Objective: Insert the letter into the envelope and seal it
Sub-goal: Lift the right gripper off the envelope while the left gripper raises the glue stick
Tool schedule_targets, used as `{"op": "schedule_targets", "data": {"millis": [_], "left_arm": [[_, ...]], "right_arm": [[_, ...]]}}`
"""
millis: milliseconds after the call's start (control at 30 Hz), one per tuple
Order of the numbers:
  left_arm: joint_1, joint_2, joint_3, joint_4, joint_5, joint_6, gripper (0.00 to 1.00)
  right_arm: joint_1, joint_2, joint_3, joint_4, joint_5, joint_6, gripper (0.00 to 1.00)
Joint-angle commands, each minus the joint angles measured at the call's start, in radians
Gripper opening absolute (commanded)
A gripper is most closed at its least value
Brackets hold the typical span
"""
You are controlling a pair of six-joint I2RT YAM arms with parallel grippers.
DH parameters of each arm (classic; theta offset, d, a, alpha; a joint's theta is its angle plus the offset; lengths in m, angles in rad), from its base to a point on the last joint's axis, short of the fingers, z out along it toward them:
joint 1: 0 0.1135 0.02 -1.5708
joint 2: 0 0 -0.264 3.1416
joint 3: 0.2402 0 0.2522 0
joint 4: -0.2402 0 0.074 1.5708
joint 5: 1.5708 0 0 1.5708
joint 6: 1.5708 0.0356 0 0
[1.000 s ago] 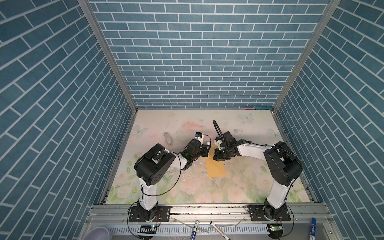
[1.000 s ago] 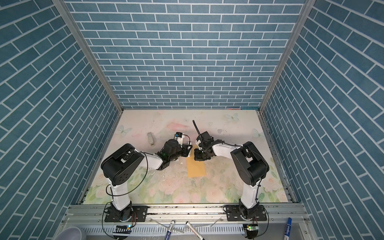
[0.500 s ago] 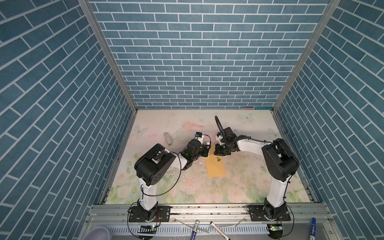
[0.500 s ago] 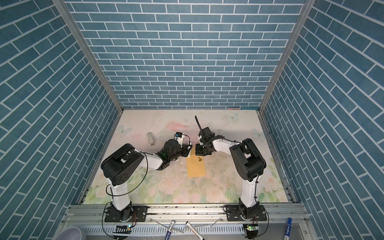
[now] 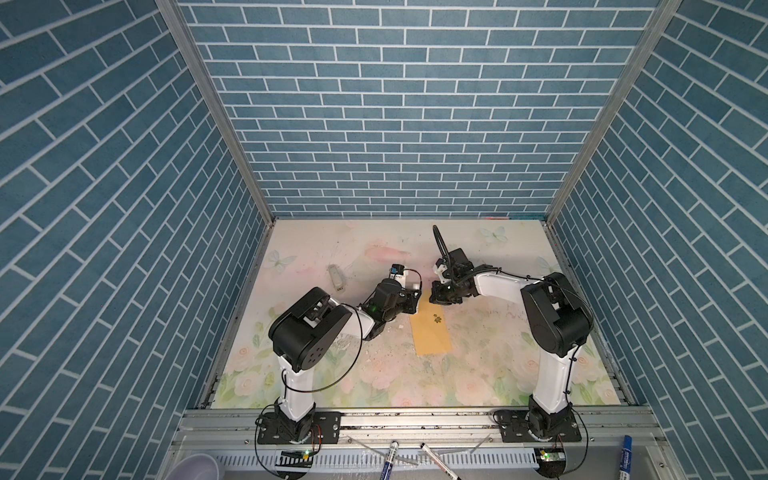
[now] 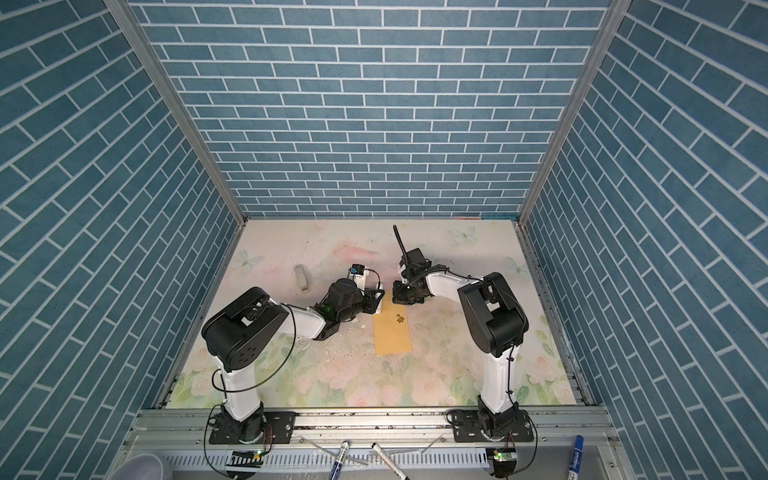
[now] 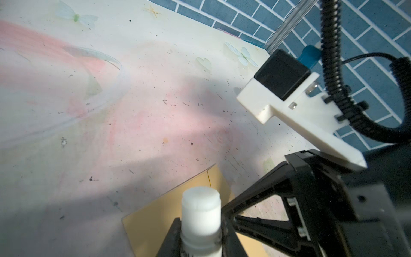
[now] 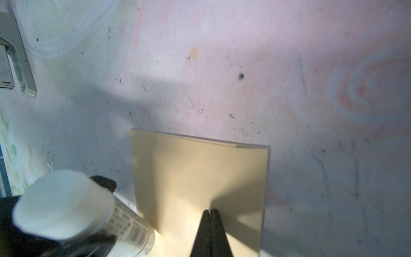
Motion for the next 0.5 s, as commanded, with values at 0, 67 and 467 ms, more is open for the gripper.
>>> {"op": "schedule_targets", "data": {"millis": [0, 67, 467], "left_arm": [[-0.004, -0.013, -0.006, -0.002, -0.007, 0.002, 0.00], [-0.003, -0.031, -0.007, 0.000, -0.004, 0.004, 0.00], [0.003, -0.307, -0.012, -0.021, 0.031, 0.037, 0.00]], "right_arm": [[-0.009, -0.003, -0.019, 0.022, 0.010, -0.034, 0.00], [-0.009, -0.044, -0.023, 0.043, 0.008, -0.042, 0.00], [-0.009, -0.489, -0.235, 0.280, 0.035, -0.112, 0.23]]}}
